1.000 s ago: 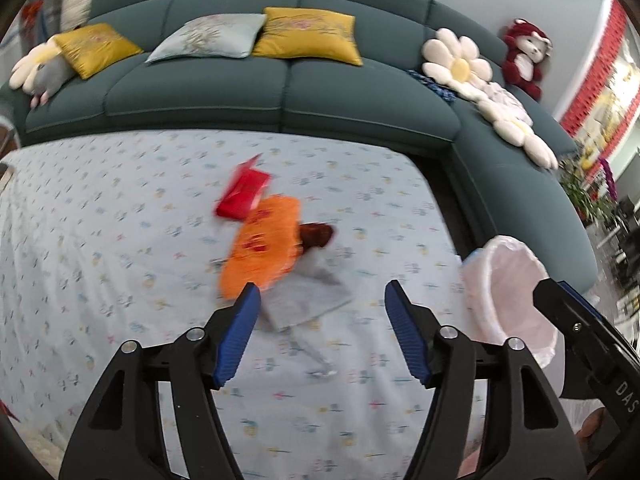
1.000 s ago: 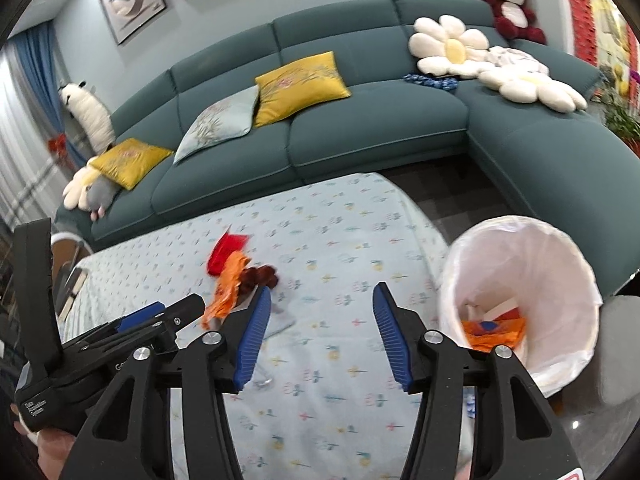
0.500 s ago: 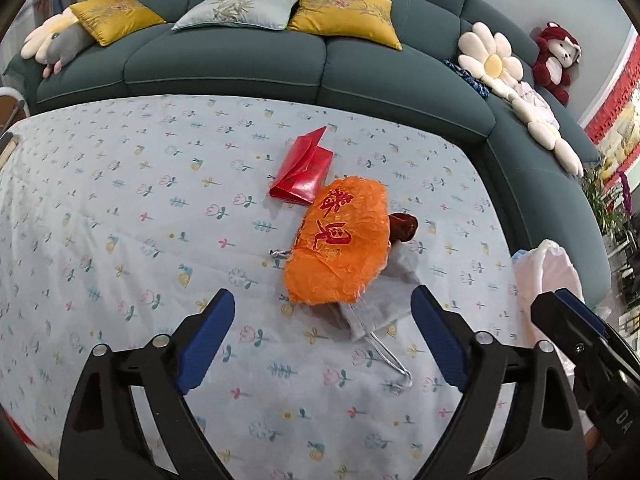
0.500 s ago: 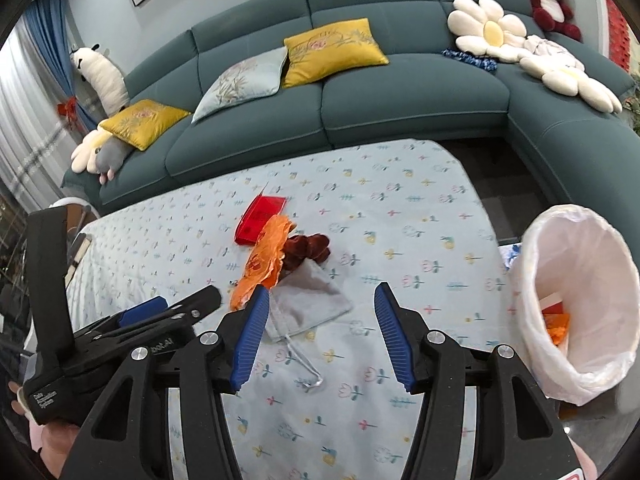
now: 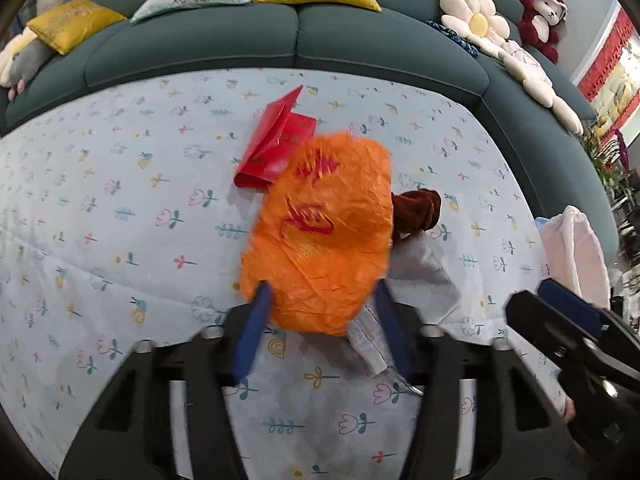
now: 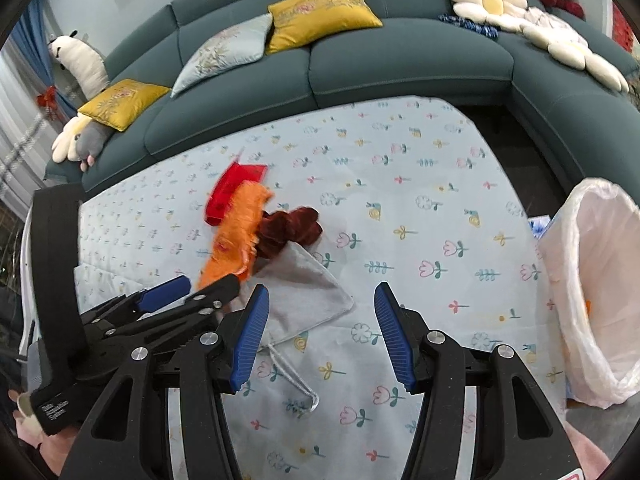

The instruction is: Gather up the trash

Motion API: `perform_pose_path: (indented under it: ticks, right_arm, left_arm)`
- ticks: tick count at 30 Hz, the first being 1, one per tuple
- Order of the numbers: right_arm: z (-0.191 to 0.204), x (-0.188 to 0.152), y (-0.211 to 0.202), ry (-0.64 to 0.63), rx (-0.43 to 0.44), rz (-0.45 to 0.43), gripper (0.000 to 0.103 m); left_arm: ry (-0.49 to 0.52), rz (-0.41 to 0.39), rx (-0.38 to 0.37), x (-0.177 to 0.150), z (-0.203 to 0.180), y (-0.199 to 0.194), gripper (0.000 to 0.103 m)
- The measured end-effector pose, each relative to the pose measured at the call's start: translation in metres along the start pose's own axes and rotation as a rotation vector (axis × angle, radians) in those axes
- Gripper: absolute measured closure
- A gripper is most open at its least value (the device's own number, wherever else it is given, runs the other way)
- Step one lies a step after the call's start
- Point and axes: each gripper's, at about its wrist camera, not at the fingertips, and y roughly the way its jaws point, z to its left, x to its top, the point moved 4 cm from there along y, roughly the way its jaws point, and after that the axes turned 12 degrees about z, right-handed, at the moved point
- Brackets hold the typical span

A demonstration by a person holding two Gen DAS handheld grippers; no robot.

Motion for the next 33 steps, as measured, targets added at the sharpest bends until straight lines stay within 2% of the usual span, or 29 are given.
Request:
perform_pose_path:
  ticks: [2,4,14,17,20,22,24,28,33]
  right_arm:
    - [-0.002,0.002,0.011,0.018,0.008,0.018,0.049]
    - [-0.003,0.003,0.020,0.035,0.015,0.034,0.049]
    - [0.006,0.003,0.064,0.029,0.007,0.104,0.050]
    - [0.007,0.002,0.070,0.013,-0.019,0.085,0.053]
    - [0.010,-0.001,0.071,-0.014,-0.058,0.078,0.065]
    - [0.010,-0.004,0.070,-0.027,-0.069,0.079,0.089]
    - [0.010,-0.008,0.069,-0.032,-0.051,0.091,0.096]
    - [0.013,-0.019,0.062,-0.057,-0.052,0.095,0.097]
    - [0.017,-0.030,0.033,-0.061,-0.021,0.048,0.097]
  left_arm:
    - [-0.010,-0.002,-0.018,-0.002,0.004,0.000,0.081]
    - [-0.027,-0.005,-0.031,-0.004,0.009,-0.002,0.089]
    - [-0.088,-0.014,-0.036,-0.017,0.028,-0.011,0.094]
    - [-0.102,-0.015,-0.034,-0.021,0.030,-0.014,0.094]
    - [-0.112,-0.014,-0.034,-0.025,0.031,-0.015,0.096]
    - [-0.115,-0.012,-0.031,-0.028,0.030,-0.016,0.097]
    - [-0.116,-0.008,-0.032,-0.033,0.027,-0.017,0.098]
    - [-0.109,-0.011,-0.025,-0.042,0.021,-0.021,0.100]
    - [-0.104,-0.023,-0.020,-0.051,0.013,-0.033,0.100]
